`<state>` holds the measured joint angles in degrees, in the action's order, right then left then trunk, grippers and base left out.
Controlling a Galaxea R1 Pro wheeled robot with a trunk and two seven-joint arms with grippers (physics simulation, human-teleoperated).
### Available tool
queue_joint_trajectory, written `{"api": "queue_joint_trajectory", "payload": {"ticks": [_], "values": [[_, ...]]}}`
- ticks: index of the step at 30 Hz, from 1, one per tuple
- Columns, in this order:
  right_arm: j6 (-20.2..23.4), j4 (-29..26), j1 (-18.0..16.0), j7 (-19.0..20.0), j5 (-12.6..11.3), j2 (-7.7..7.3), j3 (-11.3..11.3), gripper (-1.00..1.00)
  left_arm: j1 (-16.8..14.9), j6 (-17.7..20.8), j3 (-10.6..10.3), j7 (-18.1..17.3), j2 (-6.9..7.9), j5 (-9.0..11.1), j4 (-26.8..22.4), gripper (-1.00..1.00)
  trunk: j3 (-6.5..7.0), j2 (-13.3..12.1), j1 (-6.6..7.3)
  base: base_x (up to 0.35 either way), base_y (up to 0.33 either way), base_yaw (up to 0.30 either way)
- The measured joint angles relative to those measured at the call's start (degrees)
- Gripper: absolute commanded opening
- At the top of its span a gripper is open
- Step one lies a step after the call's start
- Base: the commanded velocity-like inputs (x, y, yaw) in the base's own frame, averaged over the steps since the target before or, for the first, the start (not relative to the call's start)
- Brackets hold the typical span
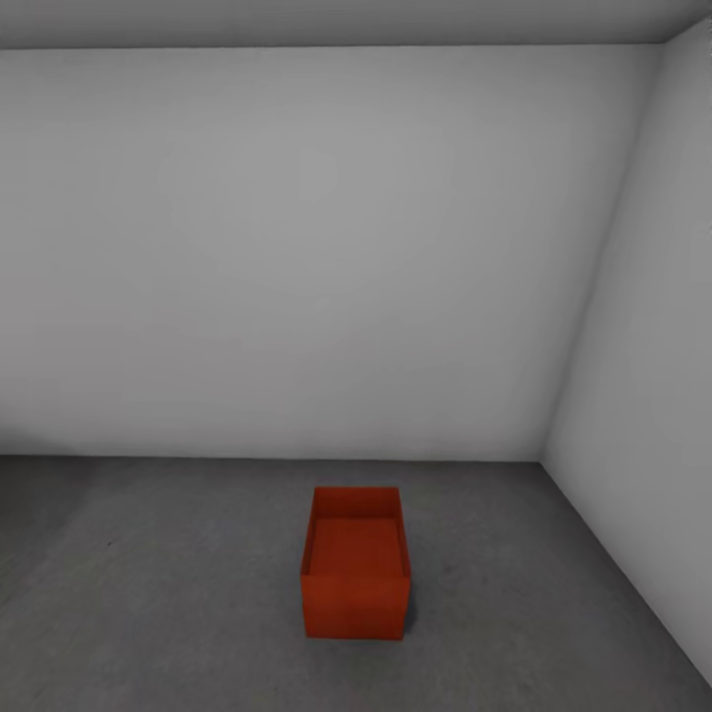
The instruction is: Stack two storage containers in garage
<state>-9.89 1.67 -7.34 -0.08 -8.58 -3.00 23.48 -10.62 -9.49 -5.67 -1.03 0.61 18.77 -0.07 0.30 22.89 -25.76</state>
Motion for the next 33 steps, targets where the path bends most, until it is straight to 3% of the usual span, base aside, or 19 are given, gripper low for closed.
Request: {"api": "queue_joint_trajectory", "payload": {"ticks": [33], "values": [[0.2, 0.0, 0.0, 0.0, 0.0, -0.08, 0.0, 1.0, 0.0, 0.0, 0.0, 0.0, 0.27, -0.1, -0.4, 1.0, 2.91, 0.0, 0.0, 0.0, 0.0, 0.0]]}}
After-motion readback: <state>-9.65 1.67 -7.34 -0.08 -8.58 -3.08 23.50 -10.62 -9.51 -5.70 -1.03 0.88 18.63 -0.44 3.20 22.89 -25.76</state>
